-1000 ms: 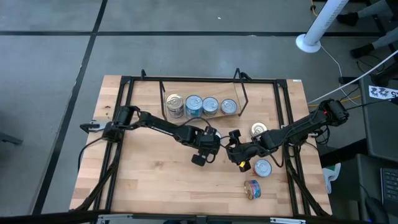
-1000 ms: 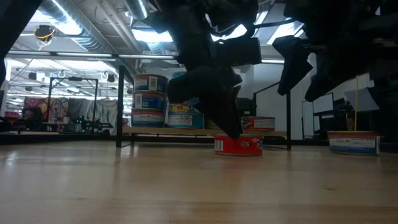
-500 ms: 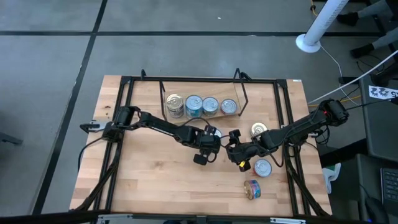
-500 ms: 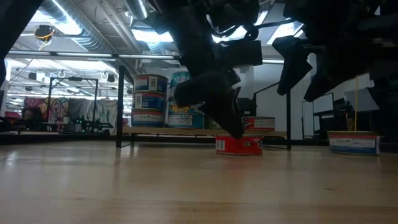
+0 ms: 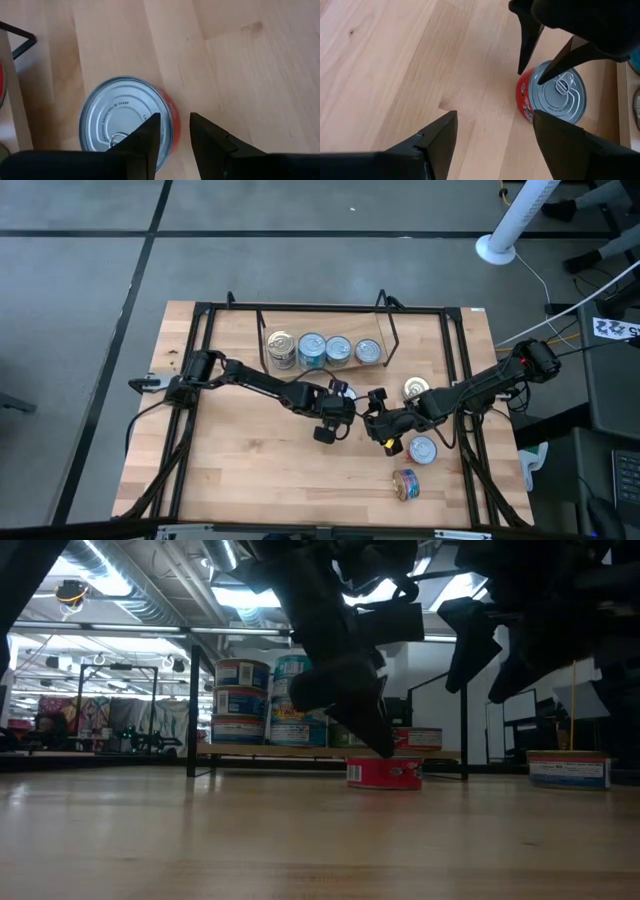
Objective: Stack canned seafood by type on shelf
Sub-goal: Stack the top red tuna can on top of the other red tuna can on the shelf
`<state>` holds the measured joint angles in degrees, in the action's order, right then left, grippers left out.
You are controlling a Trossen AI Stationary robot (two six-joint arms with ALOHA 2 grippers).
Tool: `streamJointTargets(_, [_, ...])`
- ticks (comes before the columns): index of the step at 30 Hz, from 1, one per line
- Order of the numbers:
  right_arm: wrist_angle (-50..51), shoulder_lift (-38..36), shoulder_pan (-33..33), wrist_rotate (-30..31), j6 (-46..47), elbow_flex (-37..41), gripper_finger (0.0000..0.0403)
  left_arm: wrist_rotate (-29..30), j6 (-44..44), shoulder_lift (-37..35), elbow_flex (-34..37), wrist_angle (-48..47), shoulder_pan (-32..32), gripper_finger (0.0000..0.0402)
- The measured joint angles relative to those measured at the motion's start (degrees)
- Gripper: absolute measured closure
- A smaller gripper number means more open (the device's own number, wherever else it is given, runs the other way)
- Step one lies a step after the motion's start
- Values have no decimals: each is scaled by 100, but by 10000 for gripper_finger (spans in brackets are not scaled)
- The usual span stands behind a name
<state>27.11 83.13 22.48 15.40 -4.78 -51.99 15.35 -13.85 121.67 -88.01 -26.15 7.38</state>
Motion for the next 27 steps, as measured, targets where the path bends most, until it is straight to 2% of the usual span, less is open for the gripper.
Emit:
streamJointTargets(20, [0,4,-2,0,-4,-2,146,174,-152,20,330,164,-2,303])
streamJointTargets(23, [2,4,0,-1,-5,-2,146,243,-297,20,332,163,-2,319])
streamJointTargets(27, [2,4,-2,0,-4,-2,146,335,-317,20,332,157,-2,365])
